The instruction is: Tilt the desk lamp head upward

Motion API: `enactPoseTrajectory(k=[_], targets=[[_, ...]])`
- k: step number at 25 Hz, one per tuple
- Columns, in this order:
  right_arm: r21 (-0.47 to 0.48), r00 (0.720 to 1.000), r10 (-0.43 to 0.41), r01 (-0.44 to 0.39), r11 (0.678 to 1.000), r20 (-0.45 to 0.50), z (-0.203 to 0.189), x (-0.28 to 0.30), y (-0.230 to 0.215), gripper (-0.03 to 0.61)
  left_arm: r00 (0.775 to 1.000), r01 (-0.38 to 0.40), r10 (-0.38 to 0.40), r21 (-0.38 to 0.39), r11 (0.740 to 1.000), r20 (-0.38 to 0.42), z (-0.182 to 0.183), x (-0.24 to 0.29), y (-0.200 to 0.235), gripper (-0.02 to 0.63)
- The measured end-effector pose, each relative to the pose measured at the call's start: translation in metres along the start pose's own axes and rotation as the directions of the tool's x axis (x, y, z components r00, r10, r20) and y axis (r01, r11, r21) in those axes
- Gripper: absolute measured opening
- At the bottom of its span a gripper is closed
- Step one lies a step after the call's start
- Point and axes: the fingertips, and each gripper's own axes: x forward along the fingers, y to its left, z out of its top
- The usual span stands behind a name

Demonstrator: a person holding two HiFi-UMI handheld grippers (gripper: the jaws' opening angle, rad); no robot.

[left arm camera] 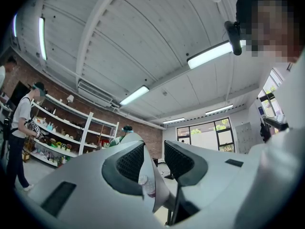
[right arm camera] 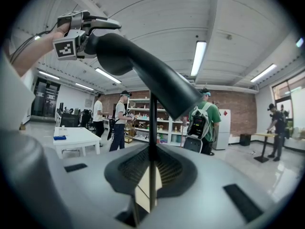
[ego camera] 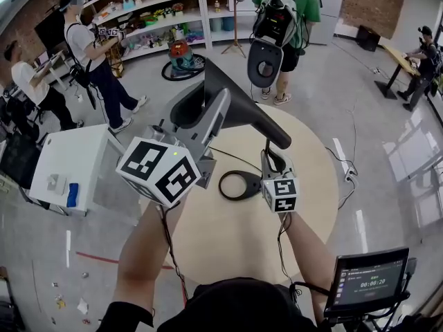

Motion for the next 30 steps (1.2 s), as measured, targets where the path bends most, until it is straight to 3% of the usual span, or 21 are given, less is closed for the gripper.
enactPoseTrajectory(k=[20, 30], targets=[[-0.006, 1.000, 0.003, -0.003, 1.000, -0.001, 0.003, 0.004, 0.004, 0.041, 1.000, 0.016, -0.016, -0.006, 1.000, 0.020, 0.002, -0.007, 0.004, 0.141], [-0.002, 0.999, 0.013, -0.013, 1.000, -0.039, -0.005, 0.006, 0.001, 0.041, 0.998, -0.046, 0.042, 0.105, 0.993, 0.040, -0.004, -0.038, 0.007, 0.141]])
